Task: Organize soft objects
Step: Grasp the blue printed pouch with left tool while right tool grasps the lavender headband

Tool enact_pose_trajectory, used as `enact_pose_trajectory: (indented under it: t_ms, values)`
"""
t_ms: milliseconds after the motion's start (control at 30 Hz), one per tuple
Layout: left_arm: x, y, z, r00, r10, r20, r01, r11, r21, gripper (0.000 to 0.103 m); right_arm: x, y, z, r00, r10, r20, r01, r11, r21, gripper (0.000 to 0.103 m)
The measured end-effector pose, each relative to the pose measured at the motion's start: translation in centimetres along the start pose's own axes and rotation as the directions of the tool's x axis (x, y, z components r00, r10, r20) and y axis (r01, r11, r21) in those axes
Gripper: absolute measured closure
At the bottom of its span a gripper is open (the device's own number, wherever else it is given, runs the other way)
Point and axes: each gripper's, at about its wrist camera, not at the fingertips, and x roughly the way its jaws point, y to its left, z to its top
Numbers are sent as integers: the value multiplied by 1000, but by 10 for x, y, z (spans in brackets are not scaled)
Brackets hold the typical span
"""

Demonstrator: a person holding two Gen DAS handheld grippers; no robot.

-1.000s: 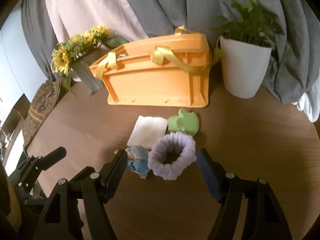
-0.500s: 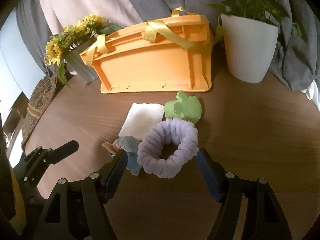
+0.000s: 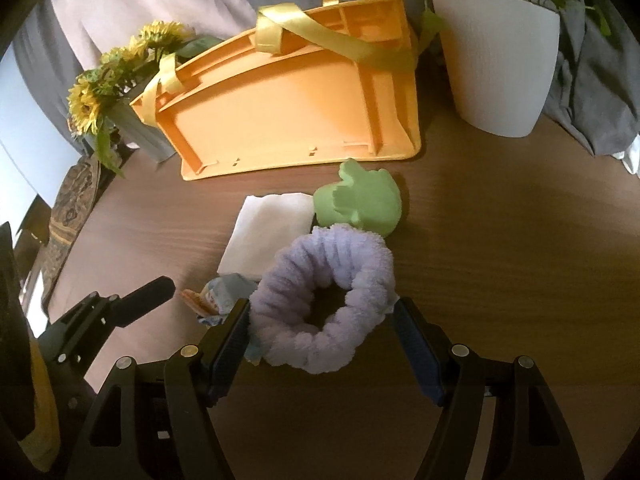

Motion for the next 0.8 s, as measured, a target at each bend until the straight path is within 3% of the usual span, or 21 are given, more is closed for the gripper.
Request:
enact_pose_trajectory:
  t_ms: [167, 333, 467, 633, 800]
  values:
    - [7, 1, 1, 1000, -17, -15, 17, 1000, -13, 31, 2, -3, 0, 1000, -11, 2, 11, 1000, 10, 32]
    - [11, 1, 1, 999, -28, -17, 28, 999, -32, 40, 0, -4, -1, 1000, -15, 10, 15, 1000, 6, 50]
    - [10, 0, 1, 1000, -25, -5, 25, 999, -35, 58, -2, -5, -2, 1000, -13, 14, 13, 1000, 9, 61]
    - [7, -1, -1, 1000, -23, 1, 23, 999, -41, 64, -3, -5, -4, 1000, -14, 19, 13, 1000, 15, 74]
    - [0, 0, -2, 1000, -11, 12, 11, 998, -63, 67, -7, -3, -6, 999, -24, 26, 24, 1000, 8, 80]
